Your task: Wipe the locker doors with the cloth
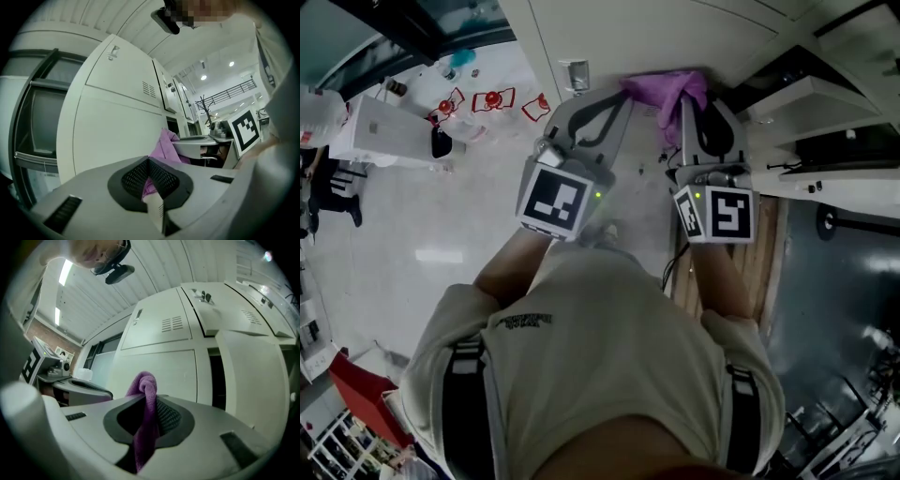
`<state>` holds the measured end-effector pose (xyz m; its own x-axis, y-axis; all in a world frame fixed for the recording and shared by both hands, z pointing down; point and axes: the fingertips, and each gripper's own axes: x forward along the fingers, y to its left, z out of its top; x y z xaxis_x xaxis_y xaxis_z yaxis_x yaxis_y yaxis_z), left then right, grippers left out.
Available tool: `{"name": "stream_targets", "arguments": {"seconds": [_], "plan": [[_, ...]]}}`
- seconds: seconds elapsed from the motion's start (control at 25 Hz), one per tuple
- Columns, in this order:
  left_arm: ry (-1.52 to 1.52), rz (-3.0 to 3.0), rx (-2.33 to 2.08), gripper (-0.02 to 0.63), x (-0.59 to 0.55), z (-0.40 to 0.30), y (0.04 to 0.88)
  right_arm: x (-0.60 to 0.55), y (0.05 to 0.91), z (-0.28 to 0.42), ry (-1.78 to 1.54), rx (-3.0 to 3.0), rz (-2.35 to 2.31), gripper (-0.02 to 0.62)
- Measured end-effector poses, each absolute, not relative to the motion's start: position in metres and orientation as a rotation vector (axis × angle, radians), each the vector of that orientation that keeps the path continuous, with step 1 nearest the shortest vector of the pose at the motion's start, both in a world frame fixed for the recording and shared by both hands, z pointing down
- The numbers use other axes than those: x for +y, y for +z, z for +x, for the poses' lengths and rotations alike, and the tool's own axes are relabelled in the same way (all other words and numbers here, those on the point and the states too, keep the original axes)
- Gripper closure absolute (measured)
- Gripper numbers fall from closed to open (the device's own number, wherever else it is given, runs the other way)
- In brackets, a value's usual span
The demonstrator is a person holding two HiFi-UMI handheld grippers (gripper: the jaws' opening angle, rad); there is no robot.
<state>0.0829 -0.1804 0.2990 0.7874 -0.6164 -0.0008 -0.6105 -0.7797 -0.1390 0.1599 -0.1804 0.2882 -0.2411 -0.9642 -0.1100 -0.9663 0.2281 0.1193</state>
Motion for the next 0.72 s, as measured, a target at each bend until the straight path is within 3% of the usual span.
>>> {"name": "stream_targets", "arguments": {"seconds": [0.72], "plan": [[0.111, -2.715, 1.065, 0.606, -0.161, 0.014, 0.230, -0.146, 0.215, 0.120, 0.427, 2.430, -1.783, 0.549]]}}
